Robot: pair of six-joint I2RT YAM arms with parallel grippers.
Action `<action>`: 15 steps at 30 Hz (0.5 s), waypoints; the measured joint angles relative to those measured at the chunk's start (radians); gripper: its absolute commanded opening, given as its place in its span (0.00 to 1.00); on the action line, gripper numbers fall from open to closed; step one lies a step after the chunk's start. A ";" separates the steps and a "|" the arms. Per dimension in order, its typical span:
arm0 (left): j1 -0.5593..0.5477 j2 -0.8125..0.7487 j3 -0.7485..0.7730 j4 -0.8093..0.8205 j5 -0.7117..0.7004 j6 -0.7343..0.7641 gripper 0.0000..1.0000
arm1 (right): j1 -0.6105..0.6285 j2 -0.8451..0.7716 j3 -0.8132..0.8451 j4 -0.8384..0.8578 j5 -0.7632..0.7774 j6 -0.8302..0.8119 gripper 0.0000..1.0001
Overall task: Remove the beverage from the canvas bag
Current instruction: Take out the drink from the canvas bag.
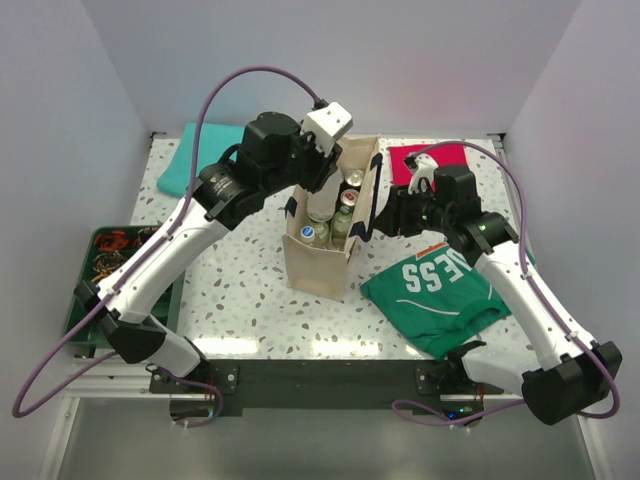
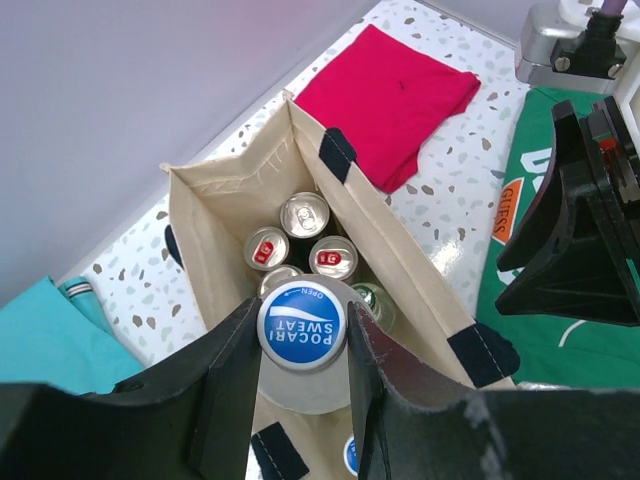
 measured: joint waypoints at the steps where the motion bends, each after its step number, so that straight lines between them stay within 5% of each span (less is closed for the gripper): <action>1: 0.000 -0.001 0.002 0.002 -0.006 0.003 0.00 | 0.000 0.000 -0.002 0.001 0.000 0.000 0.45; 15: 0.000 -0.002 0.065 0.072 -0.066 0.047 0.00 | 0.000 0.000 -0.008 0.003 0.000 0.000 0.45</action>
